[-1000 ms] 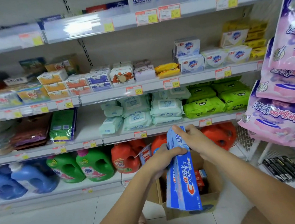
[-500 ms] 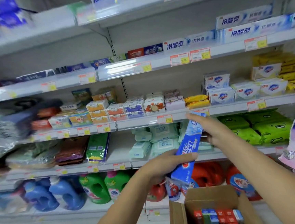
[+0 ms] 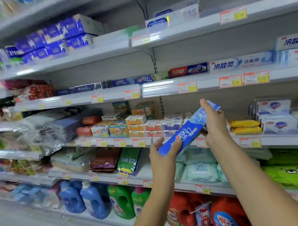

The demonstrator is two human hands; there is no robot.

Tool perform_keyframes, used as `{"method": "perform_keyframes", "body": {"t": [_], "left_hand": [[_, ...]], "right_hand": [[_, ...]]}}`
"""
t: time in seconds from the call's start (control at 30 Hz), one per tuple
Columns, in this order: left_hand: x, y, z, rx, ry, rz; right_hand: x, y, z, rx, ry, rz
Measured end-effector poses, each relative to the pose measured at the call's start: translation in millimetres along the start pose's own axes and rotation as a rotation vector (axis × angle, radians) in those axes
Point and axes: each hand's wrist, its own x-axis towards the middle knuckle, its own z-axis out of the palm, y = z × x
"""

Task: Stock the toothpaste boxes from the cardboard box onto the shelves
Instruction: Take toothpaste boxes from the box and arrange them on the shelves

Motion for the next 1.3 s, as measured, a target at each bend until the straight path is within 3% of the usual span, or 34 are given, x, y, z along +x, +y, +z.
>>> {"method": "perform_keyframes", "body": {"t": [0.13,0.33,0.5,0.63,0.83,0.93,1.1,1.23,1.3], "left_hand": [[24,27,-23,-0.054,-0.048,-0.002],[98,54,-69,-0.102,-0.124,-0.04],[162,73,-85,-0.233,0.014,0.061],[207,101,-88,-0.293,0.194,0.139],[287,163,-102,-0.077,0.277,0.122],[337,186,-122,0.252,0.194,0.12],[399,197,-165,0.876,0.205,0.183],[434,179,-200,1.201,0.105,0.073],[443,175,-212,1.288,0.1,0.065]], "right_hand": [[1,-11,13,-0.108,-0.142,-0.071],[20,-44,13,-0.487,-0.657,-0.034],[40,-55,62,-0.763,-0.902,-0.091],[54,-53,121,-0.688,-0.841,-0.09],[95,-66,213,-0.517,-0.593,0.013],[118,-68,256,-0.465,-0.494,0.059],[157,-33,318,-0.531,-0.385,0.001],[187,9,355,-0.775,-0.417,-0.198],[194,20,373,-1.013,-0.504,-0.341]]}}
